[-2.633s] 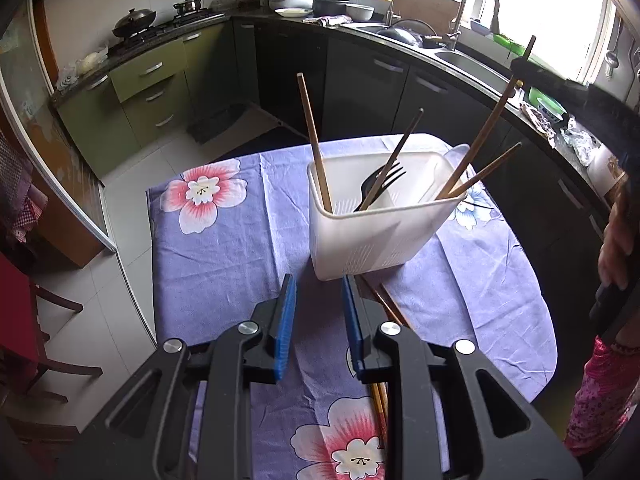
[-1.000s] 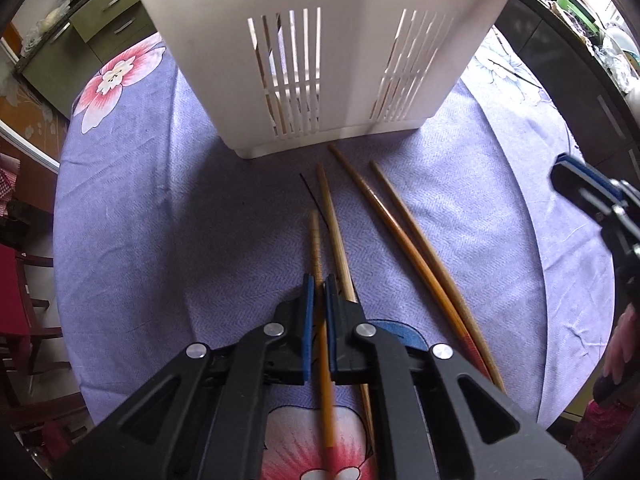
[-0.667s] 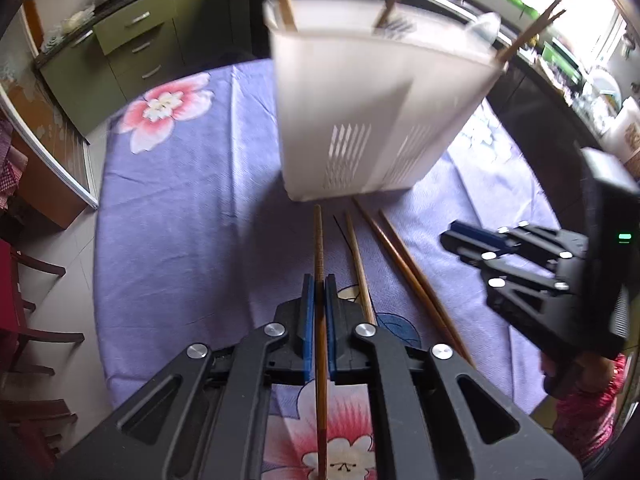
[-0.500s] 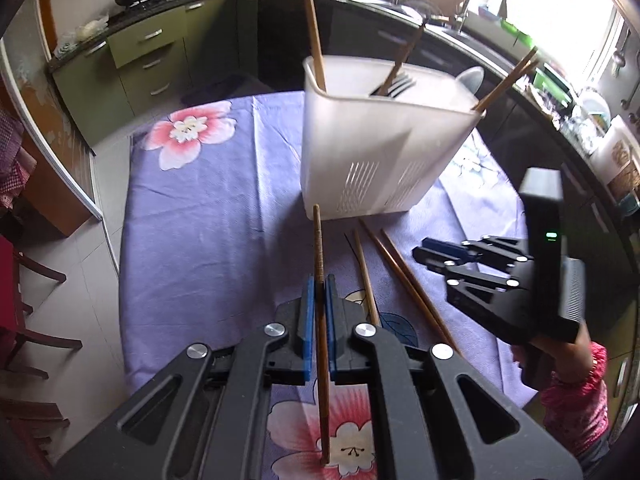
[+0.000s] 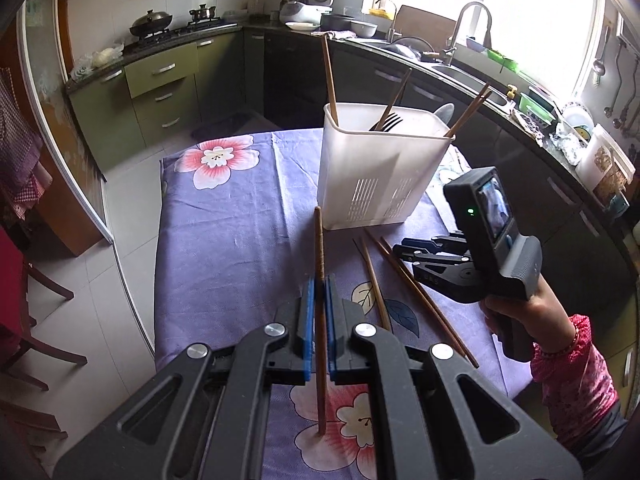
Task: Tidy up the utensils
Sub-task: 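Drop the chopstick into the holder with the left tool while the right tool grasps one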
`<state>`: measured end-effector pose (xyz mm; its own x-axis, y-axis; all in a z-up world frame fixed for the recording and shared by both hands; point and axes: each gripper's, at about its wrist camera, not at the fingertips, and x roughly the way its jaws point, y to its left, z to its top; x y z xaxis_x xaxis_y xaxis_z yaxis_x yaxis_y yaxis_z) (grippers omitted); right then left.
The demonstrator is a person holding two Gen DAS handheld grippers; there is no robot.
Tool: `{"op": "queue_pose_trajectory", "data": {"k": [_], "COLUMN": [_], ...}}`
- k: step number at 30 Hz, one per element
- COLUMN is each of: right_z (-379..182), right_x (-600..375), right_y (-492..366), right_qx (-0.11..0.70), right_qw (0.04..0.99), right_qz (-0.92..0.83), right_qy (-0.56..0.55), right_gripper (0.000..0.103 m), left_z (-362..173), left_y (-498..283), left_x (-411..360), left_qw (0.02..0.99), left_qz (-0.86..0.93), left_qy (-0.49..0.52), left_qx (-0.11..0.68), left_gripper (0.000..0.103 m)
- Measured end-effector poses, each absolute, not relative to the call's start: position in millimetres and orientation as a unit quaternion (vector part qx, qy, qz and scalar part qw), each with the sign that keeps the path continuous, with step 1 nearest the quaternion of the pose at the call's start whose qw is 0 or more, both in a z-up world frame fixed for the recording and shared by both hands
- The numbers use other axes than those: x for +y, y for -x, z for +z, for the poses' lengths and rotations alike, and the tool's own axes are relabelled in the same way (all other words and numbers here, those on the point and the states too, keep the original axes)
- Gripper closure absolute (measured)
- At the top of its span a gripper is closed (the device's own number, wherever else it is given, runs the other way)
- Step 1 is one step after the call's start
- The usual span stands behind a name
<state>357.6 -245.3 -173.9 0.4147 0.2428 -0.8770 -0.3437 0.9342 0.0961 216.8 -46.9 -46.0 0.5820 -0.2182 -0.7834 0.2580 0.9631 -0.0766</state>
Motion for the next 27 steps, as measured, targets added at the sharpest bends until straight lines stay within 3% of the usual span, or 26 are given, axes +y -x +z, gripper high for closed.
{"op": "queue_pose_trajectory", "data": {"k": [10, 12, 16, 27], "right_z": [-177.9, -179.3, -176.0, -89.6], "right_x": [-220.4, -216.5, -220.7, -281.7], "right_y": [-360.9, -361.1, -354.5, -286.7], "right_qx": [0.530, 0.530, 0.518, 0.403], "right_qw": [0.827, 0.825, 0.834, 0.895], "right_qz": [0.169, 0.176, 0.176, 0.192], "right_qy": [0.080, 0.081, 0.072, -0.004], "right_gripper": [0.089, 0.095, 0.097, 0.097], "left_z": [-40.3, -40.9, -41.9, -37.7], "left_y": [-201.1, -200.8, -200.0, -196.5], "left_x": [-48.9, -48.6, -46.8, -46.9], "left_qw": [0.893, 0.893, 0.893, 0.894], "left_qz": [-0.141, -0.142, -0.142, -0.146], "left_qy": [-0.034, -0.034, -0.032, -0.033], "left_qx": [0.425, 0.426, 0.426, 0.422], "left_gripper": [0.098, 0.098, 0.098, 0.098]}}
